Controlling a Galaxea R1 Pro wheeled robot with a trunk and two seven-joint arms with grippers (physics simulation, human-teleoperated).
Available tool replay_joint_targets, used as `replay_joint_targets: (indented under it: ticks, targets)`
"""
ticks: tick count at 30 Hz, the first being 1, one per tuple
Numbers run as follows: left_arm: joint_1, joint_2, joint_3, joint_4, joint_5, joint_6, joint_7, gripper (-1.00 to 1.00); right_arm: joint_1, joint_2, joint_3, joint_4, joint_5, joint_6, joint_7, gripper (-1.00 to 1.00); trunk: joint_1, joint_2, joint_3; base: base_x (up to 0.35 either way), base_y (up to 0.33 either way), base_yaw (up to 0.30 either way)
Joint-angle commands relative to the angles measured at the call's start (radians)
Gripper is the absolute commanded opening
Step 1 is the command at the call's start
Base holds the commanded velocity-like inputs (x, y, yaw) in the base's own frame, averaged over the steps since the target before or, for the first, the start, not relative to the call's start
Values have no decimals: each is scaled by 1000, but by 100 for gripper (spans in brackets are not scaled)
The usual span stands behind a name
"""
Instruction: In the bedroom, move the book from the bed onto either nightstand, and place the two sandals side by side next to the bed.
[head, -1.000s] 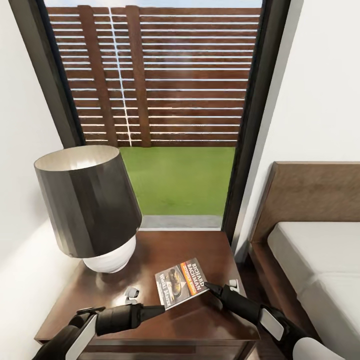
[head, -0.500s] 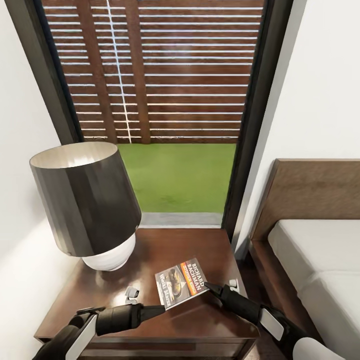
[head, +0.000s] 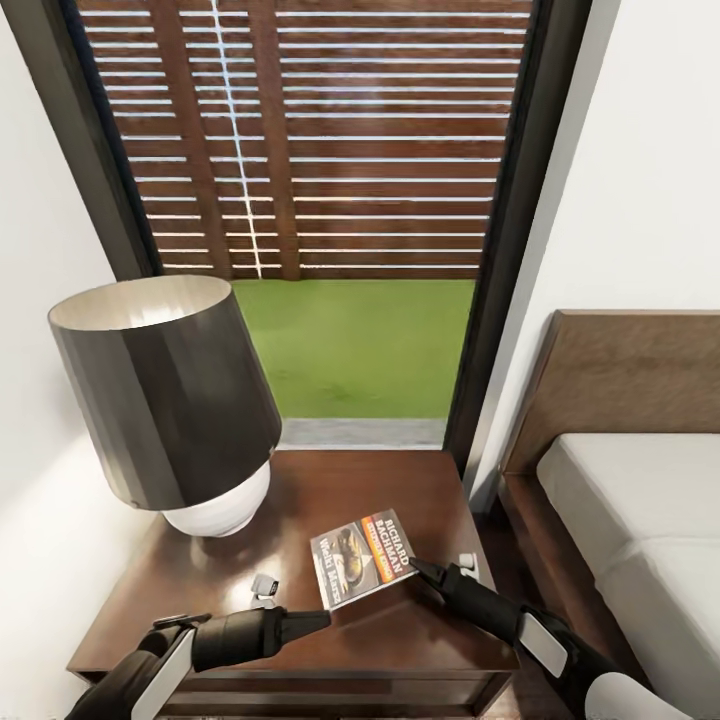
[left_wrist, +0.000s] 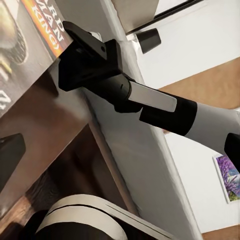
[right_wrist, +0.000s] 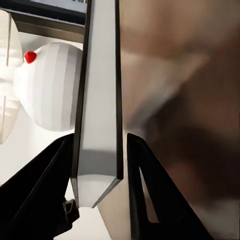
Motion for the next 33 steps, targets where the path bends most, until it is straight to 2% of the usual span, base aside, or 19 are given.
replay_joint_targets:
  ticks: [1,19,20,33]
  targets:
    - [-1,1,-5,0,9,10,0,100,0,-1,15,17,0,20,-16,-100,0,0,-1,0,0,0]
    - [-1,1,-5,0,9,10,0,100,0,-1,15,17,0,20,-16,-100,0,0,-1,0,0,0]
    - [-1,1,-5,0,9,10,0,100,0,-1,15,17,0,20,-16,100,0,0,-1,0,0,0]
    - [-1,2,-5,0,9,10,0,100,0,-1,16,17,0,20,-16,100,0,0,-1,0,0,0]
